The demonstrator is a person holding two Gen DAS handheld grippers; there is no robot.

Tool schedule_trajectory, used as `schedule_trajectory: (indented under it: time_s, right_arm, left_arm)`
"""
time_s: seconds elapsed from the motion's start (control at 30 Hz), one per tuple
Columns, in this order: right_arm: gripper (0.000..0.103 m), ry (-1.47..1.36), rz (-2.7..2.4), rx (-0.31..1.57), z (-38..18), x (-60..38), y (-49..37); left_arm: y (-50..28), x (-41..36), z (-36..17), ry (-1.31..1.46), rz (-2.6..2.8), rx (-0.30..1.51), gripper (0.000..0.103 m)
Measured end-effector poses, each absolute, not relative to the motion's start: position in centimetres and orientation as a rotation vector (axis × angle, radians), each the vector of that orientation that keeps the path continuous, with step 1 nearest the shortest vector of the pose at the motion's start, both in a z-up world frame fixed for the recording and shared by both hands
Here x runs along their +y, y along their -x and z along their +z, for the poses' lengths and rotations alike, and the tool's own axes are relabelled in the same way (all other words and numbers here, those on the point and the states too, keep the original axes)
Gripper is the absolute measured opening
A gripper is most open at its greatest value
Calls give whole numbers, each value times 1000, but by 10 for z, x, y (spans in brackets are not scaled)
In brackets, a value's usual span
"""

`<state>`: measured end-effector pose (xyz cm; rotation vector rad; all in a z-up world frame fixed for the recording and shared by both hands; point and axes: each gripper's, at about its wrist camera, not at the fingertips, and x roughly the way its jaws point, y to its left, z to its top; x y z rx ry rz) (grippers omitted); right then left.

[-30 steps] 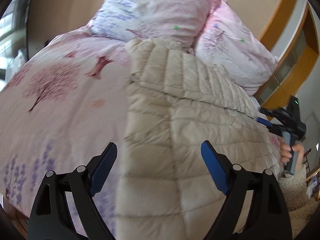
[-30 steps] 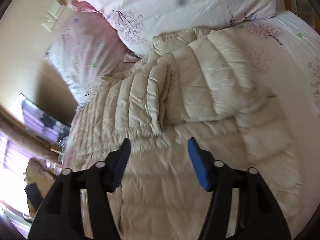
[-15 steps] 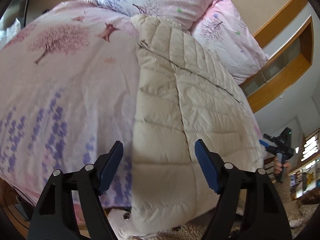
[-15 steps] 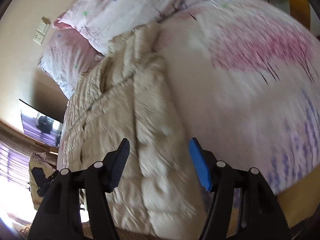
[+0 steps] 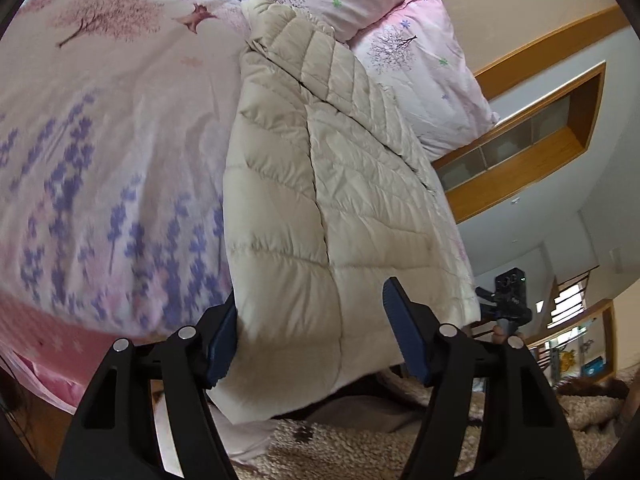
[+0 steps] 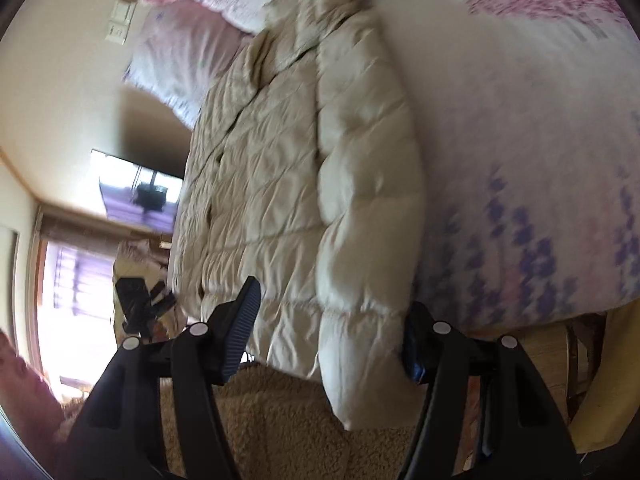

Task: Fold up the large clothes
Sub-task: 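Grasp the coat hem with both grippers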

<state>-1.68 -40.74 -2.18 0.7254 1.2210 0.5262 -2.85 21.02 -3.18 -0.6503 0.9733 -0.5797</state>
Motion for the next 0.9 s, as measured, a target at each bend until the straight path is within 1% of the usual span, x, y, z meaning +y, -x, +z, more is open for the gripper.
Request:
schedule_trajectory:
  time_s: [0.1,0.2,0.23,0.27,0.33,0.4,0.43,0.47,0.5,0.53,0.6,0.63,0.67,0.73,0.83,0.9]
  right_arm:
    - [62,-707,549,1227,-20,-401,17]
    - [61,-707,572,1222,-18,-396,17]
    - [60,-705,577,1221,-17,-394,17]
    - [57,-702,586,1220,-17,-392,17]
    - [53,-695,592,1216,-14,-387,15]
    - [44,-697,599,1211,-13,-384,14]
    - [41,-695,599,1210,-11,-382,14]
    - [34,-694,598,1208,-11,-379,13]
    - [28,-694,594,1207,-11,-378,11]
    - [28,-691,588,1203,-9,-377,11]
    - [24,-687,585,1186,-6,-378,10]
    - [23,-688,584,1177,-4,-379,10]
    - [22,-688,582,1166,-3,-379,9]
    - [20,-683,572,1148,1,-381,9]
    - [17,-667,556,1109,8,-384,8]
    - [16,-659,556,1048,18,-386,10]
  left_arm:
    - [37,211,-34,682,-600,976,68]
    - [42,208,-33,667,-592,982,64]
    - [44,207,-34,649,-584,997,61]
    - [46,205,-35,633,-575,1010,59]
    - [48,201,-38,593,-550,1039,57]
    - [47,199,-41,585,-546,1052,53]
    - [46,198,-42,590,-548,1054,50]
    - [46,198,-42,593,-549,1053,42]
    - [46,198,-42,592,-548,1052,38]
    - [46,197,-41,584,-545,1054,29]
    - [48,197,-38,569,-542,1046,22]
    - [48,197,-37,561,-540,1039,16]
    - [47,197,-36,558,-539,1032,13]
    - [46,198,-33,558,-527,1019,11]
    - [43,204,-31,552,-504,1003,8]
    - [42,209,-26,563,-497,977,7]
